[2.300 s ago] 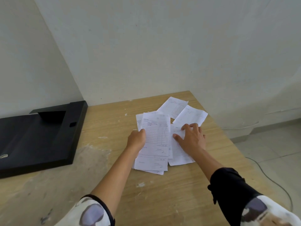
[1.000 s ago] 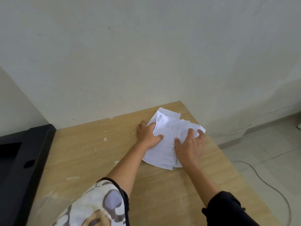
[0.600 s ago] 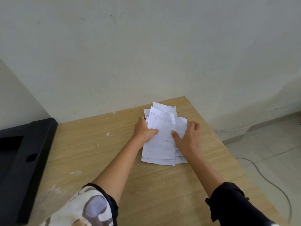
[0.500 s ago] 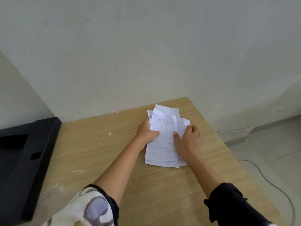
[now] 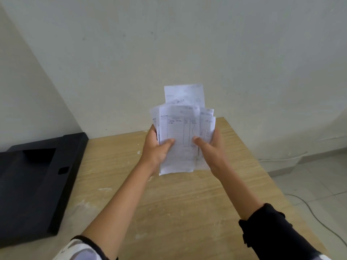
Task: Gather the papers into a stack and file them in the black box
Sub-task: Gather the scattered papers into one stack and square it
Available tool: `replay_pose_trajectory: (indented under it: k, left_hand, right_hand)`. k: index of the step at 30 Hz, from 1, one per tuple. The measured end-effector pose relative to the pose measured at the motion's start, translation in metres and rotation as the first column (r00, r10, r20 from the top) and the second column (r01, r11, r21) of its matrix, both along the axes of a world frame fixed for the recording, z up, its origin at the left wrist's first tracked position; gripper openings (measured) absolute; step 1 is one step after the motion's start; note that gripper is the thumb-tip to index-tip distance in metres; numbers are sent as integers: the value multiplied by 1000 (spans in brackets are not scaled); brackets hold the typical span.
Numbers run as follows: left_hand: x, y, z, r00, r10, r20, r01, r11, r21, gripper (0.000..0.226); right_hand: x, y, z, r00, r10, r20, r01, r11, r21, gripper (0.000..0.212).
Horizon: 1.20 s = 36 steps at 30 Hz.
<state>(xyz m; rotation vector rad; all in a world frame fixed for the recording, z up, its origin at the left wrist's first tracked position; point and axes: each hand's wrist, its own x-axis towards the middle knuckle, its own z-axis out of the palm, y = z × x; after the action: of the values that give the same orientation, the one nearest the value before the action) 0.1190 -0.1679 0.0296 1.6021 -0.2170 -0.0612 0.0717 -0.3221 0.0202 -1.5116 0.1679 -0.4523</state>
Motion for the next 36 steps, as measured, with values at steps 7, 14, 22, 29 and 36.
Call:
replay_pose_trajectory:
  k: [7,14,22,29,36]
  left_hand:
    - [-32,23,-4,985,28,168,-23,999,-30,48]
    - [-37,37,-23,987,48,154,-44,999,-27,41]
    - [-35,36,-29,987,2,162,17,993,-113,28]
    - [-39,30,-41,980,26,198,9,984,-178,33]
    - [-40,30,-48,966,66,251,-54,997,-54,26]
  right_hand:
    - [-24,23,-7,988,89,123,-59,972,-226,40]
    - [-33,34,-25,994,105,41,-92,966,-242,45]
    - [-32,49,-26,998,39,39,-33,988,-152,37]
    - [-37,64,-39,999,-3,39,6,998,-65,36]
    - [-31,66,-42,997,-74,38,76,994,-79,38]
